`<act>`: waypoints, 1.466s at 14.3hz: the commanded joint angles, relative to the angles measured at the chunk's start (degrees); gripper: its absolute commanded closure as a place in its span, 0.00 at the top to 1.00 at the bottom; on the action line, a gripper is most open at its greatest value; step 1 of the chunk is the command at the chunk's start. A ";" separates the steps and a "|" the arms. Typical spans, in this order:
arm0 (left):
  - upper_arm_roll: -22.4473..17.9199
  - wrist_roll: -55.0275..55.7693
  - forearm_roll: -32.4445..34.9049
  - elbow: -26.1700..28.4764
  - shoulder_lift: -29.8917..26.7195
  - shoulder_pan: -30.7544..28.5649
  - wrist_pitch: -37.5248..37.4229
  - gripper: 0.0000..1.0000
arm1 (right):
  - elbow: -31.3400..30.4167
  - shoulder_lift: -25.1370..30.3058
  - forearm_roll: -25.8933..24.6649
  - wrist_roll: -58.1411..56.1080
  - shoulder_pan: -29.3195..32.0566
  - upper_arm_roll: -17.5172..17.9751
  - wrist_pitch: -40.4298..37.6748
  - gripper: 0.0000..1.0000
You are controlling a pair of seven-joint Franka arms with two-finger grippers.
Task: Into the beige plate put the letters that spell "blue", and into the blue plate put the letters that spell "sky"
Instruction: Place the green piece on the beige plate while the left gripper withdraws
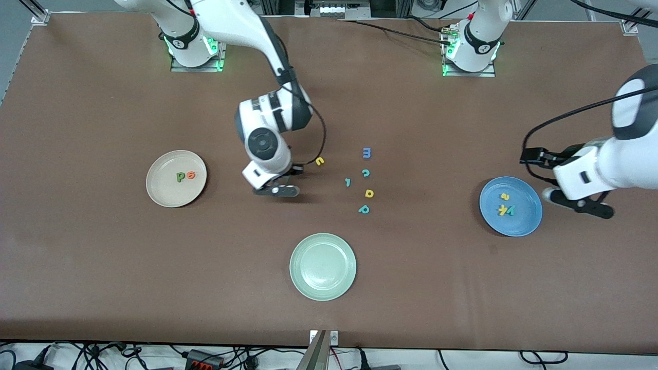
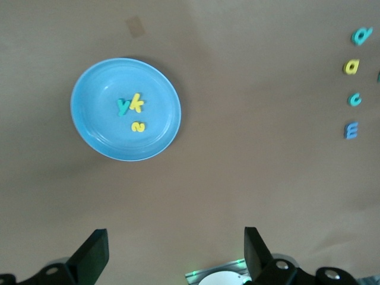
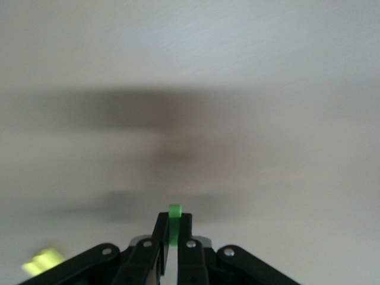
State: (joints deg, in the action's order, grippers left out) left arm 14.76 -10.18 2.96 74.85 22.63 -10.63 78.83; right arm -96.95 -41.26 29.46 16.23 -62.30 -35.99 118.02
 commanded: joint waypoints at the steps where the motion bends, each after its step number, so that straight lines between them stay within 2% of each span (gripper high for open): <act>1: -6.91 1.21 -2.51 2.12 -5.21 4.89 4.90 1.00 | -0.69 1.18 0.77 -10.90 1.04 -7.83 -7.52 0.09; 2: -11.29 2.69 -3.74 6.32 -8.71 8.14 7.54 1.00 | -1.04 1.27 0.77 -15.83 2.52 -9.17 -9.20 0.09; 3: -13.95 5.32 -5.49 10.02 -11.71 10.17 10.09 1.00 | -1.65 1.44 0.86 -18.75 4.10 -9.70 -10.78 0.09; 5: -15.20 9.11 -5.86 20.03 -21.09 13.16 12.91 1.00 | -3.49 1.71 0.77 -25.24 7.10 -10.58 -12.37 0.09; 7: -15.29 9.39 -5.24 24.44 -23.68 12.31 17.48 1.00 | -7.26 1.62 0.77 -29.83 8.51 -11.46 -11.68 0.09; 12: -15.12 14.14 -3.75 27.19 -25.45 12.39 19.61 1.00 | -12.64 1.71 0.95 -34.33 9.56 -12.70 -10.71 0.09; 13: -15.12 13.52 -3.84 27.54 -25.01 11.78 20.22 1.00 | -12.82 1.62 1.12 -34.68 10.27 -12.70 -10.53 0.13; 14: -15.03 12.82 -3.75 27.72 -24.66 11.60 20.66 1.00 | -12.82 1.53 1.21 -34.68 10.45 -12.70 -10.53 0.37; 15: -14.94 12.64 -3.84 27.37 -24.31 11.60 20.32 1.00 | -12.73 1.44 1.56 -34.08 10.45 -12.70 -10.53 0.99; 19: -14.41 12.90 -3.75 27.37 -24.13 11.77 18.13 1.00 | -8.62 1.71 2.79 -31.63 9.40 -12.61 -11.50 1.00; 21: -13.28 13.08 -3.57 27.02 -24.57 11.95 17.15 1.00 | -5.37 1.62 5.24 -28.01 5.90 -12.26 -11.24 1.00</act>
State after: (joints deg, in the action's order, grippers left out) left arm 0.24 2.83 -1.77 101.85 -1.06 1.17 97.10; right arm -104.97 -40.53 32.63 -14.94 -53.21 -48.41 107.05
